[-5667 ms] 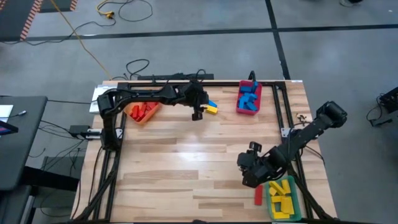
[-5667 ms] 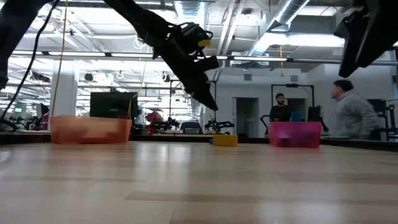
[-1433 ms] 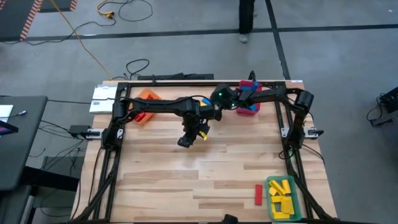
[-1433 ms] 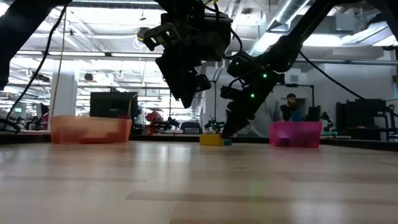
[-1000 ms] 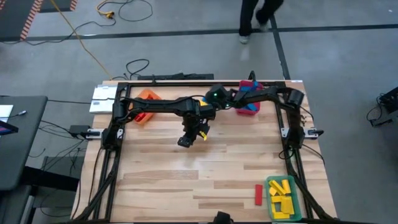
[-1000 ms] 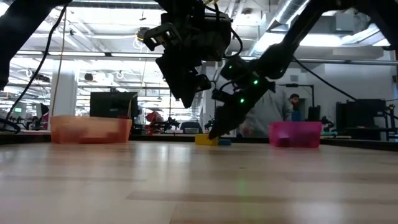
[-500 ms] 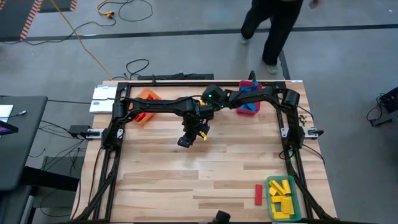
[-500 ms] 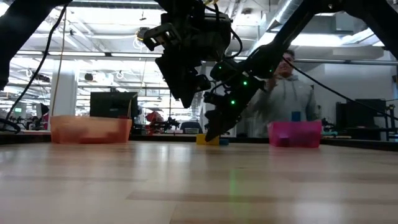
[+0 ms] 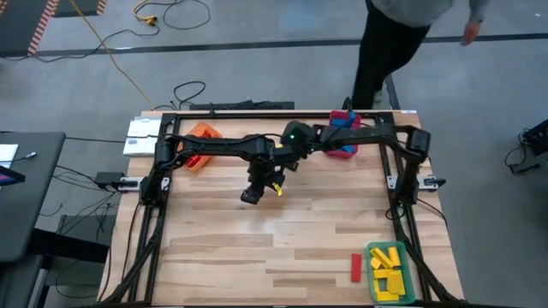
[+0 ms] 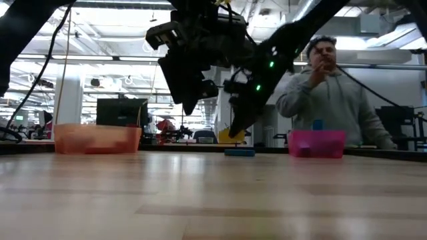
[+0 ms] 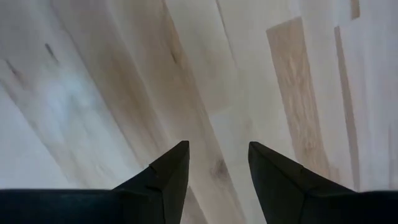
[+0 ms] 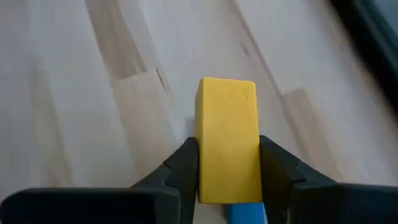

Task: Sort blocks
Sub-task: Put the yellow block into the green bin

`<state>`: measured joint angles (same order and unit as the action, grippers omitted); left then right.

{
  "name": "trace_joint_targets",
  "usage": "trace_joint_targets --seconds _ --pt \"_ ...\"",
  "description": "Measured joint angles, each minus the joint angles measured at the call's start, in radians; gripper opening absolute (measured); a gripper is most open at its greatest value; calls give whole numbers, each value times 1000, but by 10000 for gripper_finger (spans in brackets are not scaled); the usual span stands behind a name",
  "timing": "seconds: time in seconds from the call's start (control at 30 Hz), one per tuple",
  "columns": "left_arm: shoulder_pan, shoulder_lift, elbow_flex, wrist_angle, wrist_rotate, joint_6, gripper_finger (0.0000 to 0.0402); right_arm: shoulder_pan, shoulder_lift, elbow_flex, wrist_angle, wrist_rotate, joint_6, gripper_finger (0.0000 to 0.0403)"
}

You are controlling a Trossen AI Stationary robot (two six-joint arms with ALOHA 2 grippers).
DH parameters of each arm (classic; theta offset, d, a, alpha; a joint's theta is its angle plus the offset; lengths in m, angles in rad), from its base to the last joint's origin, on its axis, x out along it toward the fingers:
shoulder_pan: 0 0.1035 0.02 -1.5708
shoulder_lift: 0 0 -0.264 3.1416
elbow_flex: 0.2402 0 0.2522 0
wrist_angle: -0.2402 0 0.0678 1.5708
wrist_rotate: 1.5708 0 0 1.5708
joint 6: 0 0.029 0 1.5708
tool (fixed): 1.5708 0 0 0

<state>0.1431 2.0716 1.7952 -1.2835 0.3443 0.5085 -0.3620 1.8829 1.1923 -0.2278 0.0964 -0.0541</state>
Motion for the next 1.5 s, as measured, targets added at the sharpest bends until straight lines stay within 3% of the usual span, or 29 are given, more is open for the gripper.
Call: trace_joint_targets --seconds 0.4,1.0,1.27,1.5 --pt "-46 -1 1 -45 -17 -6 156 112 -189 -27 -312 87 99 134" --pt "-71 1 -1 -34 -23 6 155 159 -357 -186 -370 150 239 133" --pt "-71 1 -1 -32 -22 5 155 169 -366 -216 -408 161 275 133" --pt "-71 1 -1 -32 -20 10 155 245 -382 -216 -508 163 343 133"
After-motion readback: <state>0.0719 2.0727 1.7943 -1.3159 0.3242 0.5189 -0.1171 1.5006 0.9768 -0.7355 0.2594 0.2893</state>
